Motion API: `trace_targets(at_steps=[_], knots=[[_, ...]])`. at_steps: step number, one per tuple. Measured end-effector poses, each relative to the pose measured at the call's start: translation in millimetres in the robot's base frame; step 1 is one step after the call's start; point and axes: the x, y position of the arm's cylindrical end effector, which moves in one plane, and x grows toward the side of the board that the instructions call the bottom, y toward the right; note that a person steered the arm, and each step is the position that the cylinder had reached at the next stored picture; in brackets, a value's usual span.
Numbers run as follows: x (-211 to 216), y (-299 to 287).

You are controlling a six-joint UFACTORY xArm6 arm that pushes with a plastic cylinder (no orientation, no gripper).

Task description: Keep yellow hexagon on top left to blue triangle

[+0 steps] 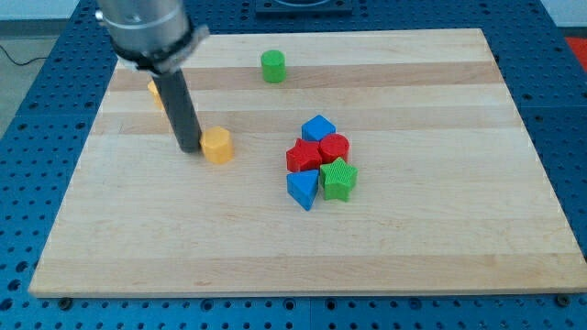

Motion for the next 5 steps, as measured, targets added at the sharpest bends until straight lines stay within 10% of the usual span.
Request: trace_targets(at_steps=[5], knots=[[-5.6, -2.4]])
